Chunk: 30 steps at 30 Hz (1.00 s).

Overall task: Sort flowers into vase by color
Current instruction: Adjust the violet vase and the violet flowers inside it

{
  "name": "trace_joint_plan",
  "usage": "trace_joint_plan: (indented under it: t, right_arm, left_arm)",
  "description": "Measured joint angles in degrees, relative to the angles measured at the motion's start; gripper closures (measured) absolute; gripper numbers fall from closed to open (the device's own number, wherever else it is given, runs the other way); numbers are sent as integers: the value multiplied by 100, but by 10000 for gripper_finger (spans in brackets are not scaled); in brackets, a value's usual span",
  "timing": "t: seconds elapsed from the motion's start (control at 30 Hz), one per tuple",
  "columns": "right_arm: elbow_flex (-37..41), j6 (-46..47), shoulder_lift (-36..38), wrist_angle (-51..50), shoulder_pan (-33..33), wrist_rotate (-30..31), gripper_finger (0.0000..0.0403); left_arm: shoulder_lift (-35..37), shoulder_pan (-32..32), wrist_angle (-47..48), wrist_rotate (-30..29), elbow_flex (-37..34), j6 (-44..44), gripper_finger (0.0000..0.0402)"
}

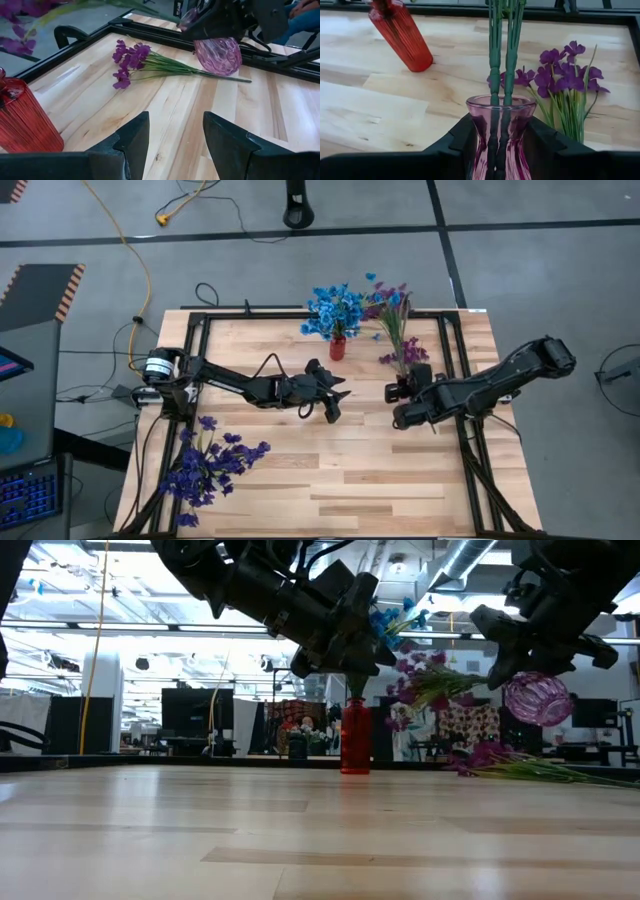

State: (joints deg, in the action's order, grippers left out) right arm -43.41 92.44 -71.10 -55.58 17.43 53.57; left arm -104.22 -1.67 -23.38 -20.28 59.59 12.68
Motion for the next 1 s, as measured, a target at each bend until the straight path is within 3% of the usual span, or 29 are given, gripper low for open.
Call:
trace_joint_plan:
  t: [0.47, 1.0]
  right_arm:
    - [-1, 465, 48, -476, 142, 918, 253]
    - [-1, 229, 1006, -959, 700, 2630, 253]
  left_arm:
    - [-2, 0, -1, -11, 0, -1, 228]
    - [55, 0, -51, -161, 0, -196, 228]
